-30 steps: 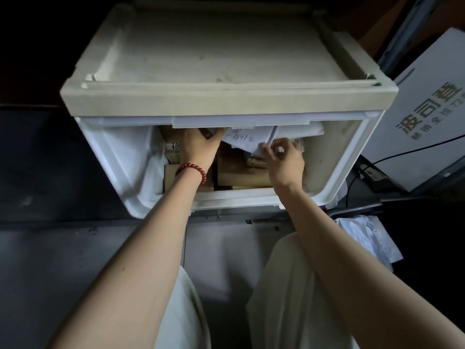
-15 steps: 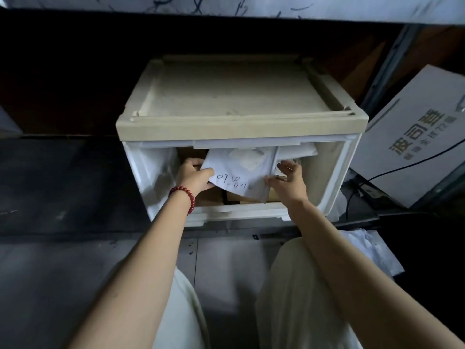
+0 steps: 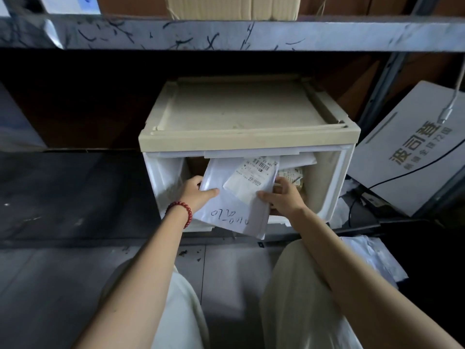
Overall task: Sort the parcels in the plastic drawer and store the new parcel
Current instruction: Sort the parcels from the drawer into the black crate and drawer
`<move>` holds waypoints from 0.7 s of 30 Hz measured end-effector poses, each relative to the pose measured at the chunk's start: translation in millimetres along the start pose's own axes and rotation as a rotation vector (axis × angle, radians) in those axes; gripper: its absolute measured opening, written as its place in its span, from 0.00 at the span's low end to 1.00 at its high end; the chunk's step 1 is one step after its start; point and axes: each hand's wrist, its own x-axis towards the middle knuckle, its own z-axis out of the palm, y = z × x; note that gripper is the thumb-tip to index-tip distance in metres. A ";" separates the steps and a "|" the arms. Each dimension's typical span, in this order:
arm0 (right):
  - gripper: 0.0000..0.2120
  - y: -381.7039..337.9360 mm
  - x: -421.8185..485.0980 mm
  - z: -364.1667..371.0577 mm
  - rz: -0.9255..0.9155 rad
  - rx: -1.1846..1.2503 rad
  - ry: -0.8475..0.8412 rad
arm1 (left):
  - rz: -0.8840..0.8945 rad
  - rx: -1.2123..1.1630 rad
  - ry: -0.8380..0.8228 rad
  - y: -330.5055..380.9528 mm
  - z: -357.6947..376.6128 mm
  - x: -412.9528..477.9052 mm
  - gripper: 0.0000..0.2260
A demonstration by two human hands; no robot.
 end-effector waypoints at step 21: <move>0.16 1.4 -3.3 9.0 -0.082 -0.095 0.030 | 0.133 0.182 0.135 -11.2 -13.9 -26.7 0.24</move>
